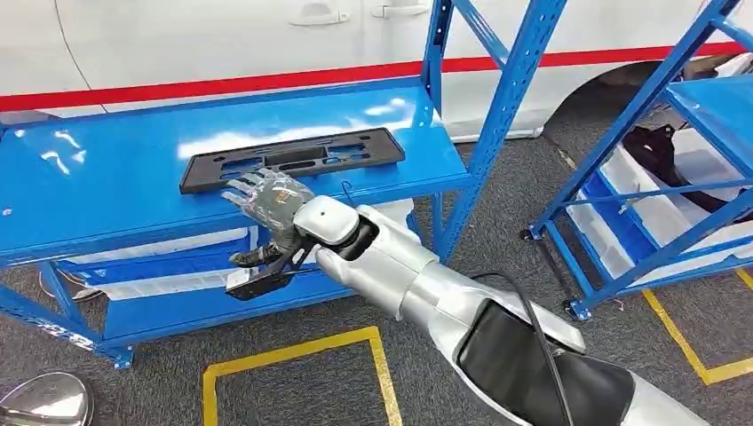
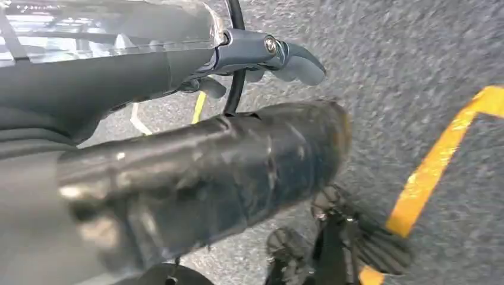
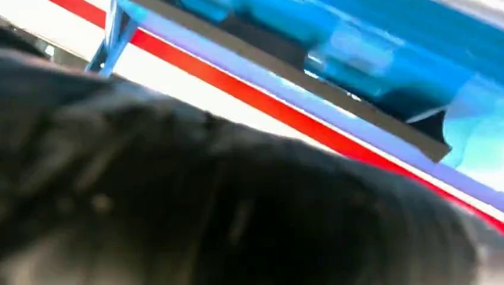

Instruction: Take the parts from the cabinet and place them on the table.

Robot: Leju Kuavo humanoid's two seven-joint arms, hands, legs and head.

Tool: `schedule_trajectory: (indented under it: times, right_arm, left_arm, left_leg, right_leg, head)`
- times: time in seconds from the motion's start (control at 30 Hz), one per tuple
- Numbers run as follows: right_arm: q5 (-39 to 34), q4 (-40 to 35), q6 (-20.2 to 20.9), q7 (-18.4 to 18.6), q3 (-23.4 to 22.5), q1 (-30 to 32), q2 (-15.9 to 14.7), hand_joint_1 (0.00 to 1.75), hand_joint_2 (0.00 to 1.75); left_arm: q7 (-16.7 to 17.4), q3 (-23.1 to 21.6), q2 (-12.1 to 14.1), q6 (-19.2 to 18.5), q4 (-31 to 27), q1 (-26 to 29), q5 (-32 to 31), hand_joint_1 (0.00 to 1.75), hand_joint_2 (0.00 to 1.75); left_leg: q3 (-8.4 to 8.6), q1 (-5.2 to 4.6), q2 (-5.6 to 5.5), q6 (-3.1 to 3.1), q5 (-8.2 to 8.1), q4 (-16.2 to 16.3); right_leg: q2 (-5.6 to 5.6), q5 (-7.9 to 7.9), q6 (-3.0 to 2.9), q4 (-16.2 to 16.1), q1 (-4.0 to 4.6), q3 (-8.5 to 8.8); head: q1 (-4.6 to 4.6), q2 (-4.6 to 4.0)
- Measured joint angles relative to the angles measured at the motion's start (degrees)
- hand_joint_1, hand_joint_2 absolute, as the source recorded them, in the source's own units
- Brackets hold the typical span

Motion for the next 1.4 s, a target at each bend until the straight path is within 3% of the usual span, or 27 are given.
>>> schedule_trajectory:
  times: [0.03,0.07,0.1,0.17,0.2,0.23,0.33,0.37,0.4,0.53,0.6,0.63,0.67,0.7,0.73,0.77,0.83,0.97,1.0,1.07,1.1,1.13,1.17,1.23,1.27,1.3,1.4]
  right_arm:
    - [-0.1,0.1,0.1,0.2,0.0,0.2,-0.2,0.00,0.00]
    - [-0.1,0.3,0.1,0.3,0.1,0.4,-0.3,0.00,0.00]
    - [-0.1,0.5,0.1,0.4,0.1,0.5,-0.4,0.00,0.00]
    - [-0.3,0.7,0.0,0.4,0.2,0.5,-0.6,0.00,0.00]
    - [-0.4,0.8,0.0,0.4,0.2,0.4,-0.7,0.00,0.00]
    - [-0.5,0.9,0.0,0.4,0.2,0.5,-0.9,0.00,0.00]
    - [-0.6,1.2,0.0,0.4,0.2,0.4,-1.0,0.00,0.00]
    - [-0.6,1.2,0.0,0.4,0.2,0.4,-1.0,0.00,0.00]
    - [-0.6,1.2,-0.1,0.4,0.3,0.5,-1.0,0.00,0.00]
    - [-0.6,1.2,-0.1,0.4,0.3,0.5,-1.0,0.00,0.00]
    - [-0.6,1.2,-0.1,0.4,0.3,0.5,-1.0,0.00,0.00]
    - [-0.6,1.3,-0.1,0.4,0.3,0.3,-1.1,0.00,0.00]
    - [-0.6,1.4,-0.1,0.4,0.3,0.8,-1.1,0.00,0.00]
    - [-0.7,1.4,-0.1,0.4,0.3,0.9,-1.1,0.00,0.00]
    - [-0.6,1.4,-0.1,0.4,0.3,0.8,-1.1,0.00,0.00]
    - [-0.6,1.4,-0.1,0.4,0.3,0.8,-1.1,0.00,0.00]
    - [-0.6,1.5,-0.1,0.4,0.4,0.8,-1.1,0.00,0.00]
    - [-0.8,1.6,-0.1,0.4,0.5,0.7,-1.2,0.00,0.00]
    - [-0.8,1.7,-0.1,0.4,0.5,0.6,-1.2,0.00,0.00]
    - [-1.0,2.0,-0.1,0.5,0.5,0.8,-1.4,0.00,0.00]
    - [-1.0,2.2,-0.1,0.5,0.5,1.0,-1.5,0.00,0.00]
    - [-1.0,2.5,-0.1,0.5,0.5,1.1,-1.6,0.00,0.00]
    - [-1.1,2.8,-0.1,0.5,0.5,1.2,-1.7,0.00,0.00]
    - [-1.1,3.1,-0.2,0.5,0.5,0.9,-1.7,0.00,0.00]
    - [-1.1,3.3,-0.2,0.5,0.5,0.8,-1.7,0.00,0.00]
    - [-1.2,3.4,-0.2,0.5,0.5,0.7,-1.8,0.00,0.00]
    - [-1.3,3.8,-0.3,0.5,0.5,0.6,-1.8,0.00,0.00]
  left_arm:
    - [0.0,0.0,0.0,0.0,0.0,-0.1,0.0,0.00,0.00]
    - [0.0,0.0,0.0,0.0,0.0,-0.1,-0.1,0.00,0.00]
    - [0.0,0.0,0.0,0.0,0.0,-0.1,-0.2,0.00,0.00]
    - [0.2,0.0,0.0,0.0,0.0,0.1,-0.4,0.00,0.00]
    - [0.2,0.0,-0.1,0.0,0.0,0.2,-0.5,0.00,0.00]
    - [0.2,0.0,-0.7,-0.1,0.2,0.2,-0.5,0.00,0.00]
    - [0.4,0.2,-0.3,0.0,0.2,-0.2,-0.5,0.00,0.00]
    - [0.4,0.2,-0.2,0.0,0.2,-0.4,-0.5,0.00,0.00]
    - [0.4,0.2,-0.2,0.0,0.2,-0.4,-0.5,0.00,0.00]
    - [0.4,0.2,-0.2,0.0,0.2,-0.4,-0.5,0.00,0.00]
    - [0.4,0.3,-0.2,0.0,0.2,-0.3,-0.6,0.00,0.00]
    - [0.5,0.3,0.0,0.0,0.2,-0.3,-0.6,0.00,0.00]
    - [0.5,0.3,0.2,0.0,0.2,-0.3,-0.6,0.00,0.00]
    - [0.5,0.4,0.4,0.1,0.2,-0.1,-0.6,0.00,0.00]
    - [0.5,0.4,0.5,0.1,0.2,-0.1,-0.6,0.00,0.00]
    - [0.5,0.5,0.4,0.1,0.3,0.0,-0.6,0.00,0.00]
    - [0.5,0.5,0.3,-0.1,0.3,-0.3,-0.6,0.00,0.00]
    - [0.6,0.5,0.3,0.0,0.3,-0.1,-0.8,0.00,0.00]
    - [0.6,0.6,0.3,0.1,0.3,-0.1,-1.0,0.00,0.00]
    - [0.6,0.7,0.4,0.1,0.3,-0.2,-1.2,0.00,0.00]
    - [0.7,0.8,0.4,0.1,0.3,-0.2,-1.2,0.00,0.00]
    - [0.7,0.8,0.4,0.1,0.3,-0.2,-1.2,0.00,0.00]
    - [0.7,0.8,0.4,0.1,0.3,-0.2,-1.4,0.00,0.00]
    - [0.7,0.9,0.4,0.1,0.3,-0.1,-1.4,0.00,0.00]
    - [0.7,0.9,0.3,0.1,0.3,0.0,-1.4,0.00,0.00]
    - [0.7,0.9,0.0,0.1,0.4,-0.2,-1.6,0.00,0.00]
    - [0.7,0.9,0.2,0.2,0.3,-0.3,-1.7,0.00,0.00]
  left_leg:
    - [0.33,-0.28,-0.07,0.22,-0.40,0.0]
    - [0.77,-0.51,-0.20,0.32,-0.78,0.0]
    - [1.34,-0.74,-0.30,0.41,-1.18,0.0]
    - [2.84,-1.42,-0.35,0.55,-2.11,0.0]
    - [3.51,-1.58,-0.35,0.65,-2.66,-0.2]
    - [3.65,-1.69,-0.21,0.46,-2.93,-0.4]
    - [3.35,-1.05,-0.21,-0.31,-3.07,-0.7]
    - [3.76,-1.37,-0.03,-0.52,-3.19,-1.0]
    - [3.96,-1.48,0.03,-0.62,-3.76,-1.3]
    - [3.96,-1.48,0.03,-0.62,-3.76,-1.3]
    - [4.22,-1.27,0.07,-0.63,-3.84,-1.1]
    - [-2.04,-0.89,-0.01,-1.71,-7.75,10.3]
    - [-6.25,-0.44,0.03,-2.42,-7.80,15.5]
    - [-4.11,0.12,0.10,-3.23,0.08,6.9]
    - [-2.27,0.36,0.24,-3.47,2.78,2.0]
    - [-1.95,0.08,0.25,-3.59,1.13,1.7]
    - [-2.02,-0.05,-0.03,-2.02,0.82,1.2]
    - [-1.20,0.05,-0.05,-0.47,0.30,0.8]
    - [-0.93,0.03,0.01,-0.16,0.10,0.7]
    - [-0.60,-0.15,-0.02,0.33,-0.27,0.7]
    - [-0.38,-0.24,-0.10,0.43,-0.49,0.8]
    - [-0.05,-0.33,-0.22,0.46,-0.71,0.8]
    - [0.39,-0.44,-0.32,0.42,-0.98,0.7]
    - [1.49,-0.77,-0.37,0.37,-1.58,0.7]
    - [1.65,-0.52,-0.37,0.35,-1.82,0.5]
    - [1.69,-0.90,-0.36,-0.01,-1.94,0.5]
    - [1.96,-0.53,-0.27,-0.99,-1.94,-0.3]
  right_leg:
    - [0.00,-0.88,-0.11,4.6,0.02,-3.37]
    - [0.01,-0.09,-0.36,6.2,0.17,-5.25]
    - [0.01,2.15,-0.82,4.9,0.50,-5.61]
    - [0.04,9.18,-2.63,-3.4,1.36,-3.35]
    - [0.10,12.60,-4.08,-9.0,2.16,-1.67]
    - [-0.05,11.56,-5.19,-9.2,2.46,-1.02]
    - [-0.11,10.83,-5.53,-11.8,3.21,0.00]
    - [-0.09,10.80,-5.59,-12.9,3.01,0.60]
    - [-0.24,11.06,-5.13,-14.4,1.72,1.94]
    - [-0.24,11.06,-5.13,-14.4,1.72,1.94]
    - [-0.31,11.06,-4.78,-14.7,1.90,2.33]
    - [-0.20,10.48,-4.67,-15.7,1.53,4.16]
    - [-0.26,9.64,-4.35,-15.4,1.38,4.81]
    - [-0.06,7.82,-3.37,-14.0,0.70,5.70]
    - [-0.07,6.97,-2.90,-13.2,0.47,5.94]
    - [-0.03,6.33,-2.30,-12.8,0.67,5.67]
    - [-0.02,6.01,-1.76,-11.9,1.03,4.92]
    - [-0.10,4.59,-0.95,-10.2,0.75,4.68]
    - [-0.17,3.15,-0.71,-7.0,0.74,3.01]
    - [-0.17,-0.12,-0.42,2.7,0.70,-2.81]
    - [-0.17,-0.43,-0.48,5.8,0.71,-5.17]
    - [-0.16,0.68,-0.65,6.2,0.74,-6.17]
    - [-0.16,3.11,-0.98,4.1,0.82,-5.82]
    - [-0.10,9.96,-2.29,-6.0,1.37,-2.00]
    - [-0.07,11.39,-3.20,-10.3,1.74,-0.54]
    - [-0.19,10.56,-3.55,-10.7,1.95,0.18]
    - [-0.10,10.19,-3.84,-11.9,2.27,0.37]
  head:
    - [0.00,0.00]
    - [-0.02,0.00]
    - [0.00,0.00]
    - [0.00,0.00]
    - [0.00,0.00]
    - [-0.75,0.00]
    - [-0.50,0.00]
    - [-0.55,0.00]
    - [-0.57,0.00]
    - [-0.57,0.00]
    - [-0.57,0.00]
    - [-0.61,0.00]
    - [-0.61,0.00]
    - [-0.61,0.00]
    - [-0.61,0.00]
    - [-0.68,0.00]
    - [-0.87,0.00]
    - [-0.83,0.00]
    - [-0.85,0.00]
    - [-0.85,0.00]
    - [-0.85,0.00]
    - [-0.85,0.00]
    - [-0.85,0.00]
    - [-0.85,0.00]
    - [-0.85,0.00]
    - [-1.09,0.00]
    - [-0.70,0.00]
